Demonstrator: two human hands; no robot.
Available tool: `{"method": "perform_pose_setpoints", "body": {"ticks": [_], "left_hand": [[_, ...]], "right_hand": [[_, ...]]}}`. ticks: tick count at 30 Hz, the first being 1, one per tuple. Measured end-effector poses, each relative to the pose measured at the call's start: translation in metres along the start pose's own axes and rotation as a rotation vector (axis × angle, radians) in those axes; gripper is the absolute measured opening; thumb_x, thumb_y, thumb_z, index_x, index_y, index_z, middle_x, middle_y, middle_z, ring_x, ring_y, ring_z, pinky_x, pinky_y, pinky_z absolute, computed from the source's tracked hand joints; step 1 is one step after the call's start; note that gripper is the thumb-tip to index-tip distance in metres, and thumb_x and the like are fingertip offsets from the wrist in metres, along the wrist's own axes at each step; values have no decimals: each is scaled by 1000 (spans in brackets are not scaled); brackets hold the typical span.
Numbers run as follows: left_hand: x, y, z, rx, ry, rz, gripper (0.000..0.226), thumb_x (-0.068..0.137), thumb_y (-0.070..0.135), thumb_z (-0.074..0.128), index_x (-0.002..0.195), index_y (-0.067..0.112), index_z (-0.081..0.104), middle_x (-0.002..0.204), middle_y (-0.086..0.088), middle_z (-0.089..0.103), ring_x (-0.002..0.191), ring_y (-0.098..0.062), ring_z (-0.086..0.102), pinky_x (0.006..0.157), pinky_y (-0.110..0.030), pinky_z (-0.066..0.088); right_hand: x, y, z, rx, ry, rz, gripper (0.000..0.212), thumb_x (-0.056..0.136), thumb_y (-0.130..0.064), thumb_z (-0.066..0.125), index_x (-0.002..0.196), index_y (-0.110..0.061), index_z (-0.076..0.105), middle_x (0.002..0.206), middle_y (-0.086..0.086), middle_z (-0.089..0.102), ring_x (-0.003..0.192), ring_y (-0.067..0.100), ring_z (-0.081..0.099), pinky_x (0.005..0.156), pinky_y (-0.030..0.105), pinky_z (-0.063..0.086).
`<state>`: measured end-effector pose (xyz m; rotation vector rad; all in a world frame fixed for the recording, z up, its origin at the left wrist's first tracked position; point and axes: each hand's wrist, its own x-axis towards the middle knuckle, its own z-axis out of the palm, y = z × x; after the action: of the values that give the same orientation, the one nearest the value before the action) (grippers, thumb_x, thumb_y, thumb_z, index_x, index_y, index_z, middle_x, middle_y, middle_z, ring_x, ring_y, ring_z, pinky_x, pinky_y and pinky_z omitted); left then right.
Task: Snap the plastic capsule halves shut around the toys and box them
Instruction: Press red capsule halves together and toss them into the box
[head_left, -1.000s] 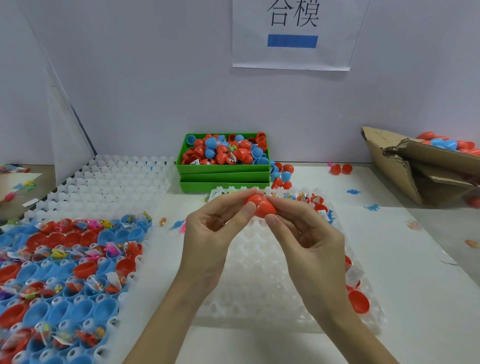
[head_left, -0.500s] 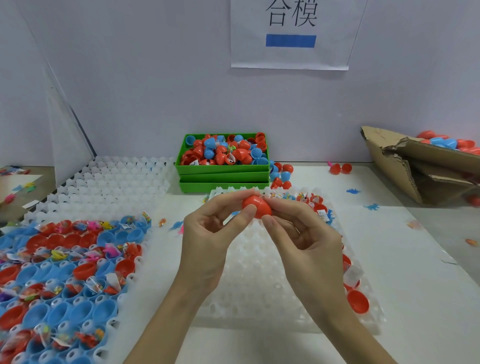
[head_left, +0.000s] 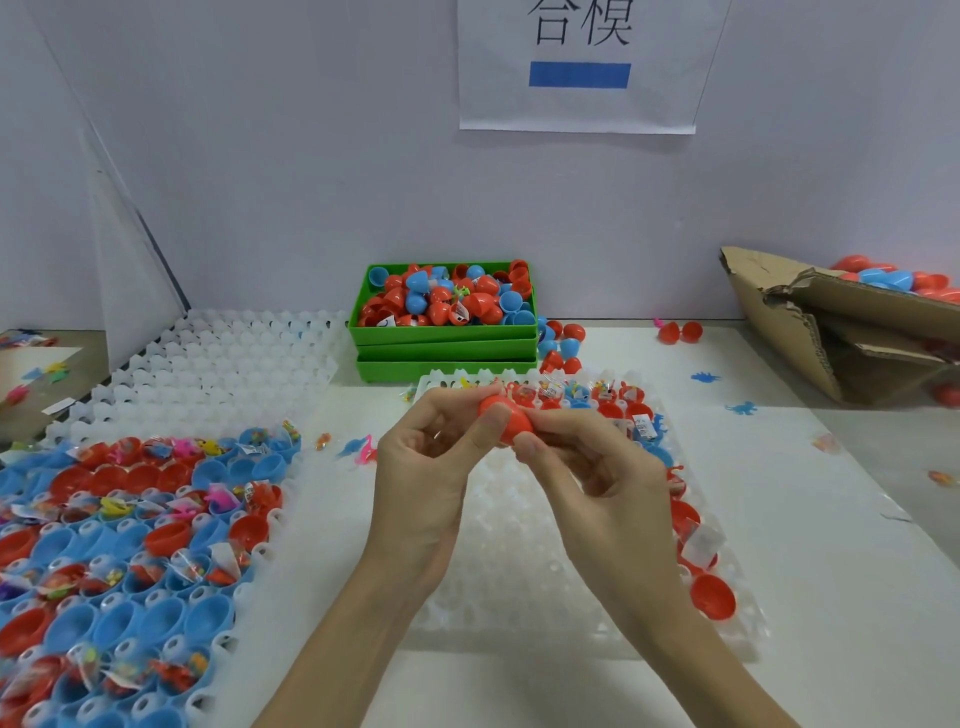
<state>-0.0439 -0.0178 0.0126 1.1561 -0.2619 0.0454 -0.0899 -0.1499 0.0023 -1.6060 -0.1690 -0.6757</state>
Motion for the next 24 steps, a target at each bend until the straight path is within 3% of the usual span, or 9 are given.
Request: {"method": "perform_pose_setpoints", "body": {"ticks": [4,6,10,15,19,24], "left_hand": [[0,3,-2,97,-12,49,38,86,54,75,105,22,83,106,-6,80,104,-24,75,94,-31,59],[1,7,-5,143,-59,73,31,95,47,71,112,23,81,110,-5,80,107,-24,75,94,-30,59],[3,8,-7,216,-88,97,26,94,42,76,114,26,80,110,0,79,108,-21,75,93,-29,60],[2,5,-6,279,-60,144,21,91,37,70,108,28,79,103,7,80,101,-14,76,84,-18,58],[1,2,-6,317,-57,186,18,93,35,69,107,28,77,101,10,79,100,-11,75,83,-15,57],[2,1,-7,353,-113,229,14,97,26,66,109,24,75,101,11,77,103,-10,73,83,-15,56]], "right_hand": [[-1,0,3,76,9,116,19,93,-22,70,111,-19,76,92,-10,77,86,12,75,78,15,58],[0,-1,2,88,17,135,20,93,-23,69,112,-19,76,92,-9,77,86,12,75,78,15,57],[1,-4,0,102,19,140,22,92,-26,70,112,-18,76,93,-7,78,87,13,76,79,15,57],[0,-3,0,92,16,126,21,91,-27,71,110,-19,77,91,-9,78,86,13,76,78,14,57],[0,-2,0,40,1,105,19,89,-29,72,107,-27,75,88,-15,76,85,10,76,77,12,57],[0,0,-1,15,2,89,19,89,-28,72,107,-24,77,87,-13,76,84,12,76,76,16,58]]}}
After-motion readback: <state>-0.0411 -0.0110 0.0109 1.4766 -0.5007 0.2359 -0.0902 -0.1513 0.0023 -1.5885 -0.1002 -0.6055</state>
